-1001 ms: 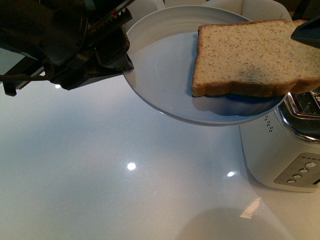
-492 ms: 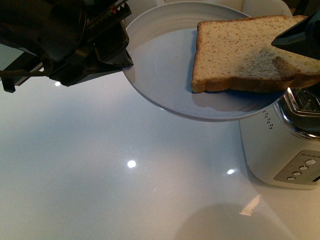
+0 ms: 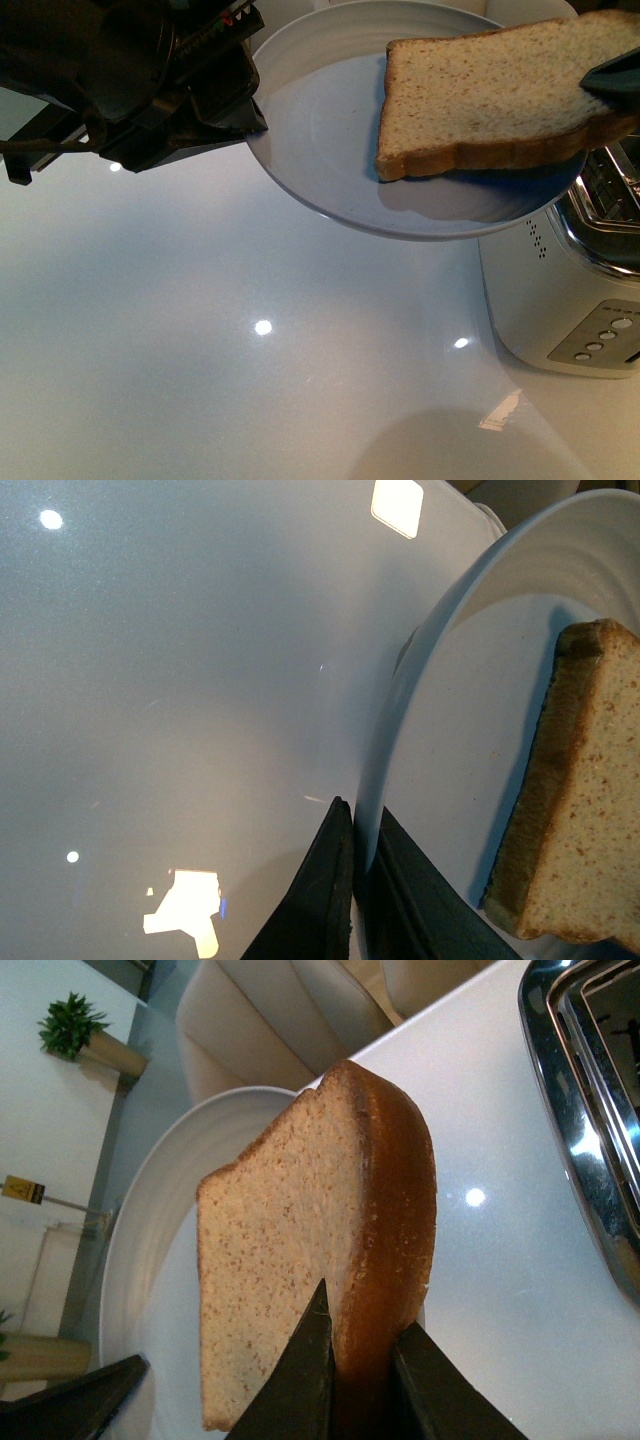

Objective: Left arm holds plate, right arm toasts bread

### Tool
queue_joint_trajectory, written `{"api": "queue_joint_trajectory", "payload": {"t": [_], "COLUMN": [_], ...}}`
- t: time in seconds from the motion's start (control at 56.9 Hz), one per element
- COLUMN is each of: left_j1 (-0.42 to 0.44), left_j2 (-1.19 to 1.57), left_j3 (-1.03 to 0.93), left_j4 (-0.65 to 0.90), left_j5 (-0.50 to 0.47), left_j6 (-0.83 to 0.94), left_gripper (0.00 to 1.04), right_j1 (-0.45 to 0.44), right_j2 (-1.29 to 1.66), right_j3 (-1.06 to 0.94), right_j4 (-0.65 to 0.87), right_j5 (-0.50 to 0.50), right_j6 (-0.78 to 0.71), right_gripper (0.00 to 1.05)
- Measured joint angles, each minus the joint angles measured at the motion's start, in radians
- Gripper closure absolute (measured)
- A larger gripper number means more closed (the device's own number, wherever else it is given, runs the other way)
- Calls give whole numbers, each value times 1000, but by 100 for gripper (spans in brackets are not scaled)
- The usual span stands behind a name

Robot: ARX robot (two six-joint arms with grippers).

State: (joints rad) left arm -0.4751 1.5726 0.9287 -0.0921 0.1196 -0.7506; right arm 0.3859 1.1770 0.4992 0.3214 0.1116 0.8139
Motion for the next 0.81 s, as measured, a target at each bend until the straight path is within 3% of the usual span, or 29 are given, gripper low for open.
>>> {"api": "queue_joint_trajectory", "payload": {"t": [0.246, 0.474, 0.72, 0.808], "left_j1": [0, 0, 0, 0], "left_j2": [0, 0, 0, 0], "left_j3": [0, 0, 0, 0], "left_j4": [0, 0, 0, 0], "left_j5": [0, 0, 0, 0], "left_j6": [-1, -3, -3, -3], "left_gripper": [102, 102, 102, 102], "right_j1": [-17, -50, -61, -58], "right_j2": [-150, -209, -100, -19], "right_j3": [59, 169, 203, 201], "right_j4": [-108, -175, -149, -129], "right_j5": [92, 365, 441, 441], "right_j6": [-106, -455, -763, -811], "right_gripper": [101, 101, 101, 101]}}
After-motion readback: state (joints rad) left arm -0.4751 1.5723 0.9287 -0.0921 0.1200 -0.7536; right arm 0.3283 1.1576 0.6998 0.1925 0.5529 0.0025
